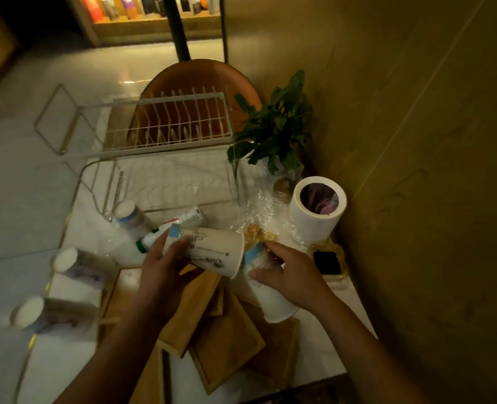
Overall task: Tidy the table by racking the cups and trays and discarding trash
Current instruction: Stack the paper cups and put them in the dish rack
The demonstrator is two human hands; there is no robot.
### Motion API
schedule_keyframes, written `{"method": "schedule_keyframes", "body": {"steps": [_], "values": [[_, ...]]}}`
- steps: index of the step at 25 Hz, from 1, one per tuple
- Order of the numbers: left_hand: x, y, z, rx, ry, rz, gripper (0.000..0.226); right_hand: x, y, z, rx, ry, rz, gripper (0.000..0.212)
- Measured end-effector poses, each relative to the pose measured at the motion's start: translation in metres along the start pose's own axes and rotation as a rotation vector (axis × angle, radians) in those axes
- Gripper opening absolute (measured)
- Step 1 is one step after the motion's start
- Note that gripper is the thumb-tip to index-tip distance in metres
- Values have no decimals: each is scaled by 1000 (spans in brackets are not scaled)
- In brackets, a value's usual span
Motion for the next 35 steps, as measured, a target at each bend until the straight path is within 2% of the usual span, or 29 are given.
{"method": "schedule_keyframes", "body": {"steps": [2, 4, 8, 11, 13, 15, 17, 19, 21, 23, 27, 30, 31, 32, 34, 35], "values": [[10, 16, 1, -22, 23, 46, 37, -9, -2, -20, 113, 21, -130, 76], [21, 30, 1, -37, 67, 109, 28, -20, -6, -38, 176, 45, -222, 89], [55, 47, -2, 9, 260, 214, 24, -53, 0, -71, 283, 90, -223, 79], [84, 50, -8, 97, 409, 308, 21, -76, 8, -96, 331, 51, -73, 53], [99, 48, -12, 170, 501, 355, 27, -89, 12, -113, 369, -139, 127, 32], [111, 44, -16, 247, 567, 371, 38, -105, 17, -130, 401, -327, 379, 24], [122, 41, -16, 320, 600, 355, 51, -121, 20, -147, 324, -454, 502, 24], [134, 35, -9, 359, 632, 332, 57, -137, 23, -157, 232, -445, 427, 29], [149, 25, 0, 355, 625, 298, 55, -160, 27, -163, 155, -316, 205, 41], [161, 17, 11, 349, 587, 230, 54, -189, 34, -172, 63, -260, 88, 43], [174, 18, 21, 383, 549, 153, 62, -229, 41, -187, -31, -299, 138, 30], [186, 11, 42, 323, 554, 140, 58, -223, 22, -185, -98, -531, 4, 40], [190, 7, 50, 281, 558, 144, 56, -217, 6, -181, -130, -580, 15, 42], [194, 3, 57, 240, 568, 155, 55, -212, -13, -175, -148, -565, 47, 41], [207, 1, 70, 162, 594, 185, 57, -211, -56, -165, -156, -326, 90, 29], [217, 0, 77, 120, 603, 214, 58, -218, -78, -164, -129, -186, 63, 33]]}}
Point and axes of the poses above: each hand's wrist, its own y-axis away from the middle knuckle, its own x-axis out of the back of the hand, z = x × y, the point moved 1 cm from there along -y, towards the middle knuckle, and after that the axes turned 10 degrees about z, right-handed, at the moved point
